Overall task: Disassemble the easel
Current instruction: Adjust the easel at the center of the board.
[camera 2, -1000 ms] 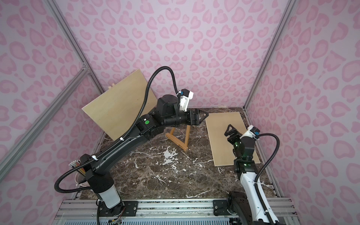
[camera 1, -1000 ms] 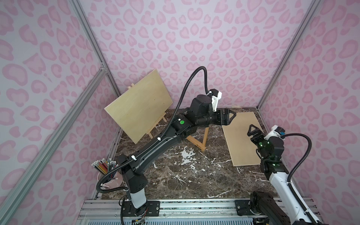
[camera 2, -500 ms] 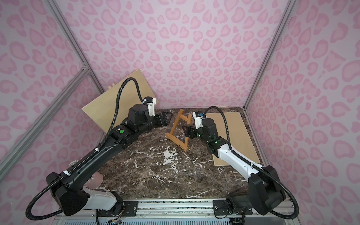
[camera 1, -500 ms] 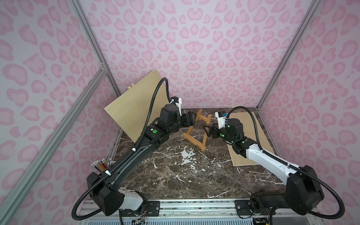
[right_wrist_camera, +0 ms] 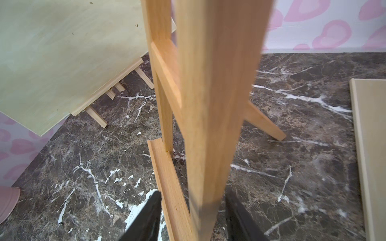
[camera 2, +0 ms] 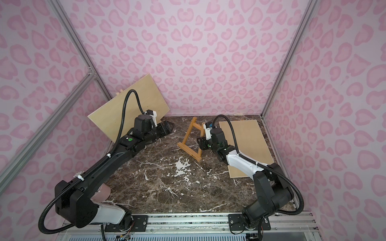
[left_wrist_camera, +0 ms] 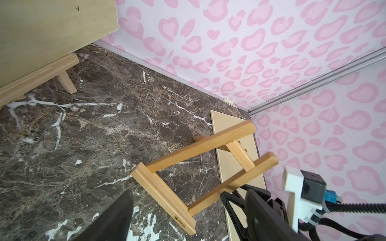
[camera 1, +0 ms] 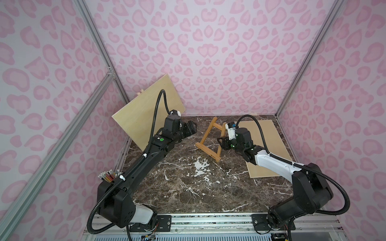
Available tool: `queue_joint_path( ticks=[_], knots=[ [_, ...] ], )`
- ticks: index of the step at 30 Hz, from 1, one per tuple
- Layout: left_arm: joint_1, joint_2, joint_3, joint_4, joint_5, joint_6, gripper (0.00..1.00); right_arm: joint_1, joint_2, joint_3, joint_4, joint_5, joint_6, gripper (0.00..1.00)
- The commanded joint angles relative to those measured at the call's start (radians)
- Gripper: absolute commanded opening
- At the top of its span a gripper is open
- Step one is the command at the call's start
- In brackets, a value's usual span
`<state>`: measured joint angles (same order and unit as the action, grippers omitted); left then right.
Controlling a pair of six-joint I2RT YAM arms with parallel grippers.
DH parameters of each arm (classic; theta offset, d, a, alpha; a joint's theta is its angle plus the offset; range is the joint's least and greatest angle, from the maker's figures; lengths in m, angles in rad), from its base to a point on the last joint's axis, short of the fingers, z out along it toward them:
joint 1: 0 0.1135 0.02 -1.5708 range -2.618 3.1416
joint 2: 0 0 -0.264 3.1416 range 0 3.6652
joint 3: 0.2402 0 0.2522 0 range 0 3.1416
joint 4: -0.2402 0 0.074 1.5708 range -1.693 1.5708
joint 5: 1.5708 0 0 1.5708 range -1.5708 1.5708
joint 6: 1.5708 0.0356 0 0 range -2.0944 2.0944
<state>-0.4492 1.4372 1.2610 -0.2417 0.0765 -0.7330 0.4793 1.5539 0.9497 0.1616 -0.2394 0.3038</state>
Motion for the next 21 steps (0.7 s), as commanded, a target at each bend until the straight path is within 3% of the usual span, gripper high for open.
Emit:
queue_joint_path(
  ticks=[1,6,15,18,21],
  knots=[
    [0.001,0.026,-0.004,0.033,0.067,-0.039,0.83,0.002,0.003,-0.021,0.068,0.020,0.004,0.49],
    [-0.010,0.074,-0.042,0.075,0.109,-0.091,0.79,0.002,0.008,-0.052,0.135,0.019,0.055,0.44],
    [-0.066,0.115,-0.015,0.053,0.089,-0.004,0.77,0.024,0.080,-0.046,0.242,-0.084,0.162,0.40],
    [-0.080,0.126,-0.009,0.052,0.095,0.035,0.78,0.044,0.095,-0.022,0.244,-0.098,0.158,0.43],
    [-0.090,0.135,-0.006,0.050,0.098,0.076,0.78,0.058,0.082,-0.020,0.233,-0.107,0.145,0.52]
  ],
)
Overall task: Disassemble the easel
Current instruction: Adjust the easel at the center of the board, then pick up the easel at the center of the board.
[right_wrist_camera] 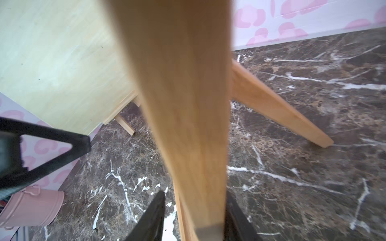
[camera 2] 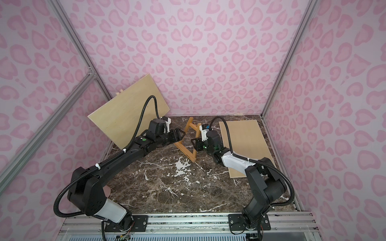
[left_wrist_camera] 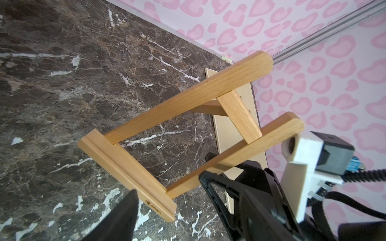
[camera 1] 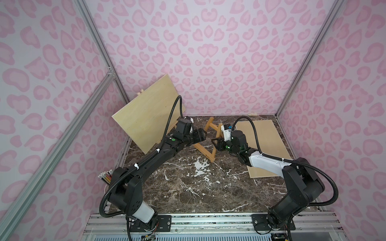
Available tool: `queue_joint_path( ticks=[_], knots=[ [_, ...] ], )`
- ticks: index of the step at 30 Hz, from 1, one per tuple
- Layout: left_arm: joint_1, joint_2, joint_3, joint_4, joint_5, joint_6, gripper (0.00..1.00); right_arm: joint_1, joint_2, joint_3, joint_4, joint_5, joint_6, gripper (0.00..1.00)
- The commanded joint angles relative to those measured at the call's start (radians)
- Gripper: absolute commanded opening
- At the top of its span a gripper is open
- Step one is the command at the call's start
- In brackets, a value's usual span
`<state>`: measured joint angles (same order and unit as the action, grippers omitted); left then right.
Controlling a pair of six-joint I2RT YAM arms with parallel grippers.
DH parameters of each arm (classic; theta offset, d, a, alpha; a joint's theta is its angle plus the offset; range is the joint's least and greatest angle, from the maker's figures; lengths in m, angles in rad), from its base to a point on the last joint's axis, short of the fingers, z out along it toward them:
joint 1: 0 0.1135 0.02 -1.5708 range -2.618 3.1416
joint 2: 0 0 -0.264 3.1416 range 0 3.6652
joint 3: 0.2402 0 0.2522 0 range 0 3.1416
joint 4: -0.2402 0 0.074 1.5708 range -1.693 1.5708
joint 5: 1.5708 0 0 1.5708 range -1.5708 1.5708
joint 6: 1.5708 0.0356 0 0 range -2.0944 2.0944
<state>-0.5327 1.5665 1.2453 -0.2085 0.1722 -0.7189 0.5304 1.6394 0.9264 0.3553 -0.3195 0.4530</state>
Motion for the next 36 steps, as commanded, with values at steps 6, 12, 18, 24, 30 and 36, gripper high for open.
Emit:
queue_joint_path(
  ticks=[6,12,18,24,30,36],
  knots=[
    [-0.029,0.023,0.015,0.027,0.036,0.126,0.80,-0.036,-0.175,-0.105,-0.003,0.016,-0.018,0.72],
    [-0.086,0.067,0.052,0.035,0.036,0.216,0.80,-0.254,-0.346,-0.235,0.061,0.011,0.138,0.70],
    [-0.133,0.142,0.117,0.018,0.025,0.319,0.80,-0.312,-0.153,-0.044,-0.153,0.041,0.029,0.68],
    [-0.156,0.225,0.203,-0.027,-0.020,0.378,0.79,-0.312,0.010,0.030,-0.094,-0.058,-0.021,0.67],
    [-0.156,0.173,0.182,0.020,-0.036,0.365,0.76,-0.276,-0.101,-0.156,0.168,-0.181,0.027,0.68],
    [-0.146,0.063,0.083,0.097,-0.074,0.273,0.76,-0.141,-0.161,-0.235,0.263,-0.100,0.044,0.70]
  ],
)
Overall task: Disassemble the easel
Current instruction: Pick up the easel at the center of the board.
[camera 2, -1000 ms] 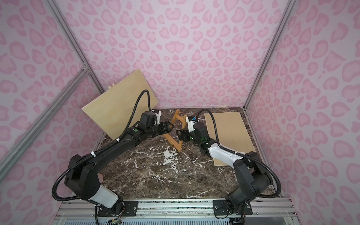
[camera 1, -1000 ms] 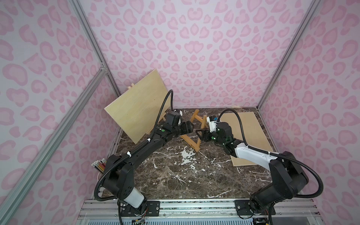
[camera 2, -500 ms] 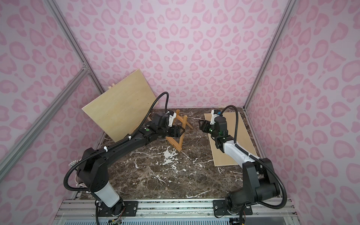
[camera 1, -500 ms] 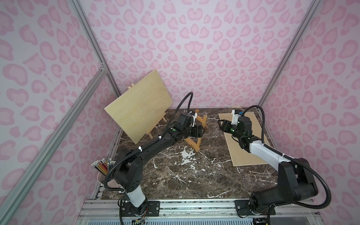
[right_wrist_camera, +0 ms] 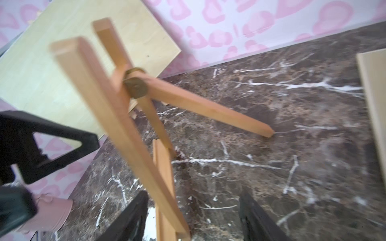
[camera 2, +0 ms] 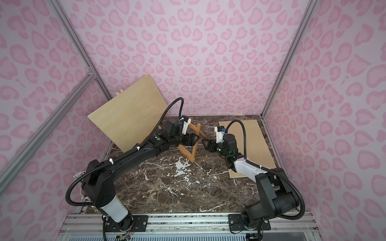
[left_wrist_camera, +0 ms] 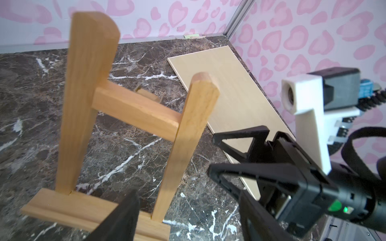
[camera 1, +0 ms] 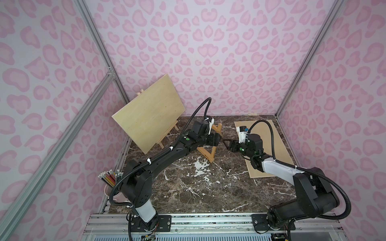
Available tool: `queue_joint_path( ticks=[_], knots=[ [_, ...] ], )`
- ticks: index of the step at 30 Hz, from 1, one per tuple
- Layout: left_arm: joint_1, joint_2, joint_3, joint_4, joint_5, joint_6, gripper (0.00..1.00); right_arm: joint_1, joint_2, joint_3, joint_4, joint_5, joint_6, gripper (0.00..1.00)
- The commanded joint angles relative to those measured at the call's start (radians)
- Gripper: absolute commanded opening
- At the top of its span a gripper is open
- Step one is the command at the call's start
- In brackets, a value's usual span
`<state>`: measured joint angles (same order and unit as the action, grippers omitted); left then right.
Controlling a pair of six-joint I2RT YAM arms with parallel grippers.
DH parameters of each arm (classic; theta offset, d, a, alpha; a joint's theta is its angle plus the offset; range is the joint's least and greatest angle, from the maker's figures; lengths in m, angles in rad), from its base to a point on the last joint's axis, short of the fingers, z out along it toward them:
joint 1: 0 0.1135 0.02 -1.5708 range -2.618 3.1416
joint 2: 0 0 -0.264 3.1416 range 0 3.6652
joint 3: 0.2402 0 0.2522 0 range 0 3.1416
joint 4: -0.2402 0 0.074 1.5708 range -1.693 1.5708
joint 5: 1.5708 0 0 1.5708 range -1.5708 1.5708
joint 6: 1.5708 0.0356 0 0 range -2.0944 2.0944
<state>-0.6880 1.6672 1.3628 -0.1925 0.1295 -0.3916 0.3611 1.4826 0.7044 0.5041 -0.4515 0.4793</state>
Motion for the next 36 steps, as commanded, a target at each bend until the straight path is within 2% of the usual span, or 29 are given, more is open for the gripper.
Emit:
queue_joint_path(
  ticks=[1,9,12,14,21,26,30,36],
  knots=[
    [0.013,-0.060,-0.057,0.097,-0.042,-0.079,0.76,0.041,0.000,-0.008,0.115,0.051,0.025,0.70],
    [0.093,-0.245,-0.282,0.158,-0.148,-0.322,0.77,0.116,0.086,0.136,0.022,0.174,0.018,0.64],
    [0.130,-0.300,-0.379,0.185,-0.150,-0.408,0.77,0.147,0.132,0.195,-0.010,0.206,0.000,0.56],
    [0.146,-0.331,-0.432,0.185,-0.154,-0.444,0.76,0.166,0.144,0.218,-0.028,0.235,-0.017,0.46],
    [0.169,-0.419,-0.566,0.191,-0.197,-0.479,0.76,0.259,0.120,0.273,-0.108,0.407,-0.152,0.20],
    [0.174,-0.421,-0.626,0.247,-0.200,-0.511,0.77,0.339,0.088,0.289,-0.128,0.520,-0.273,0.00],
    [0.180,-0.396,-0.669,0.299,-0.174,-0.537,0.77,0.390,0.070,0.291,-0.127,0.577,-0.349,0.00],
    [0.195,-0.401,-0.675,0.327,-0.143,-0.549,0.77,0.414,0.006,0.235,-0.095,0.530,-0.444,0.00]
  ],
)
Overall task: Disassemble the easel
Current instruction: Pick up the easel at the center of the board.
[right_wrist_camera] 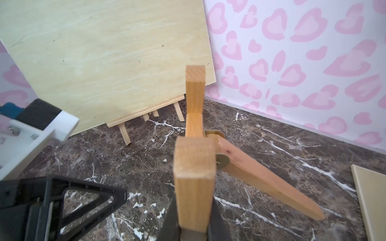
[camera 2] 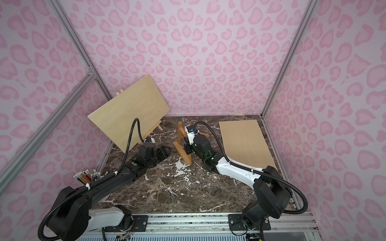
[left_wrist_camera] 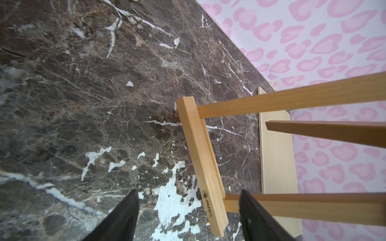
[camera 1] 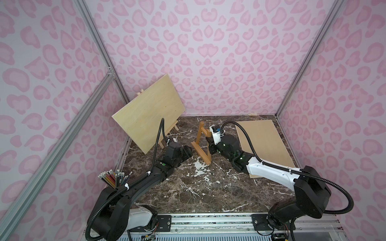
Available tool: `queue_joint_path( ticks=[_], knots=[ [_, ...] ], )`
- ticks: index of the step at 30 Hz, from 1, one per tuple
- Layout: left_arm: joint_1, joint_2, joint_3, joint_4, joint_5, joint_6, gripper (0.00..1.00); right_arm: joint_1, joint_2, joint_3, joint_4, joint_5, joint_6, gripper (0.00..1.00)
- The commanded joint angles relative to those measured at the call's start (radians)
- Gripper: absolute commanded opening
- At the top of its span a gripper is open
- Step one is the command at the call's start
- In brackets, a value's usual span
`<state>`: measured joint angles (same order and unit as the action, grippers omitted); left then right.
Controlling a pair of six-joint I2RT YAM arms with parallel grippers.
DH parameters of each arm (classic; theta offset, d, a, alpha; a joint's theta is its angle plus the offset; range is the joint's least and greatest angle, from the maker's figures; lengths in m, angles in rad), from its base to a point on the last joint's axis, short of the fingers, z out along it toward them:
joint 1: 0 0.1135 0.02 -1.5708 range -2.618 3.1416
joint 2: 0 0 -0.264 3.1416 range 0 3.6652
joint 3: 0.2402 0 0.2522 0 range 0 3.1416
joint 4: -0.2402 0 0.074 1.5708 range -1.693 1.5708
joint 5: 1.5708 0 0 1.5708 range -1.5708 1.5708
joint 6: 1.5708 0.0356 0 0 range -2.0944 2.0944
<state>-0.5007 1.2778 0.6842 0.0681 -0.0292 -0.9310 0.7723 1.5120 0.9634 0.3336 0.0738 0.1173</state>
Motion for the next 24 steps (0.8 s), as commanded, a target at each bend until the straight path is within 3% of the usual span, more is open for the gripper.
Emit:
queue_joint_path(
  ticks=[1,6,10,13,20,24],
  knots=[
    [0.011,-0.023,0.011,0.060,0.017,-0.010,0.77,0.002,-0.036,-0.040,0.079,-0.017,-0.102,0.00],
    [0.035,-0.094,0.143,-0.083,0.009,0.024,0.81,0.002,-0.123,-0.161,0.134,-0.106,-0.216,0.00],
    [0.045,-0.084,0.331,-0.240,0.010,0.142,0.87,-0.001,-0.175,-0.234,0.155,-0.187,-0.312,0.00],
    [0.073,0.028,0.532,-0.381,0.153,0.236,0.86,-0.017,-0.201,-0.252,0.129,-0.303,-0.378,0.00],
    [0.139,0.403,1.042,-0.729,0.472,0.501,0.70,-0.032,-0.274,-0.264,0.049,-0.457,-0.451,0.00],
    [0.137,0.576,1.192,-0.835,0.593,0.560,0.62,-0.032,-0.292,-0.277,0.040,-0.544,-0.465,0.00]
  ],
)
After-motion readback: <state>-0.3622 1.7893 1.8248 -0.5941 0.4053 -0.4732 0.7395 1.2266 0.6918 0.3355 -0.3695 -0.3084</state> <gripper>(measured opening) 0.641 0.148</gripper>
